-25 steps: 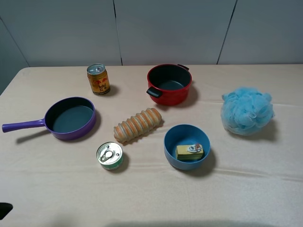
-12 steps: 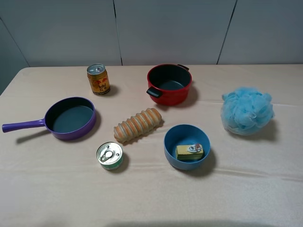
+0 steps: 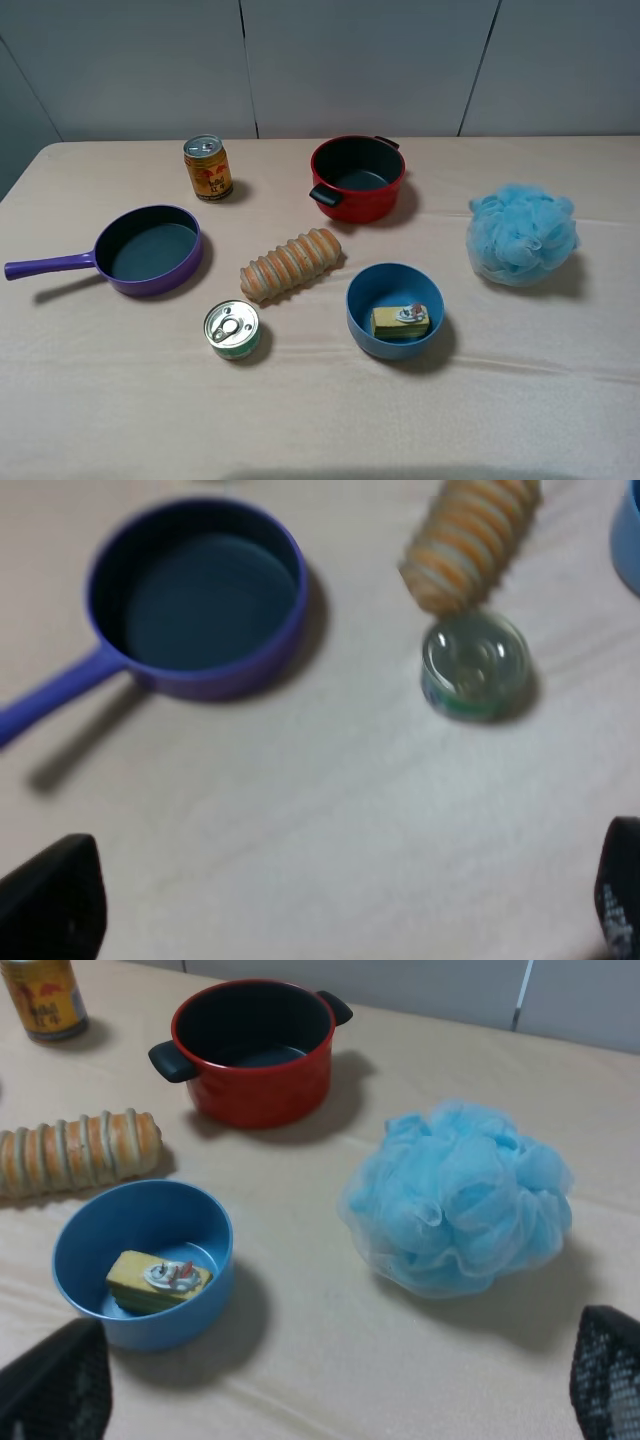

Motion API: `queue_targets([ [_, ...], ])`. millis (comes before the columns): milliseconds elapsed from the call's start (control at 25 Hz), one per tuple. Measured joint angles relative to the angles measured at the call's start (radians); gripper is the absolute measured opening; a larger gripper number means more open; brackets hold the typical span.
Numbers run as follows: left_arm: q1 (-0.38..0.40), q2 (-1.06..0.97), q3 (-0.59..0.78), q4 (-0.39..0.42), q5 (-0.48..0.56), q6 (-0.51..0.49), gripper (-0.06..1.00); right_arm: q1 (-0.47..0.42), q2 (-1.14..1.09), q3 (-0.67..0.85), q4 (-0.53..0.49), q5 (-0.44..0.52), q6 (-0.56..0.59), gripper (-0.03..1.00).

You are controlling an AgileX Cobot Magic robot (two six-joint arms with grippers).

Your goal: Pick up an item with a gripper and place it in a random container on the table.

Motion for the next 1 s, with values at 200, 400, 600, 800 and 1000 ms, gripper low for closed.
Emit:
queue_targets([
  [200, 0.000, -0.032, 0.000, 0.001, 0.008, 0.001, 0.99, 0.000, 0.000, 0.000, 0.000, 0.000, 0.000, 0.69],
  [400, 0.000, -0.032, 0.000, 0.001, 0.008, 0.001, 0.99, 0.000, 0.000, 0.000, 0.000, 0.000, 0.000, 0.69],
  [600, 0.000, -0.032, 0.000, 0.001, 0.008, 0.001, 0.99, 0.000, 0.000, 0.000, 0.000, 0.000, 0.000, 0.69],
  [800, 0.000, -0.032, 0.000, 0.001, 0.008, 0.001, 0.99, 0.000, 0.000, 0.000, 0.000, 0.000, 0.000, 0.69],
  [1000, 0.000, -0.032, 0.000, 0.001, 0.008, 0.001, 0.99, 0.000, 0.000, 0.000, 0.000, 0.000, 0.000, 0.69],
])
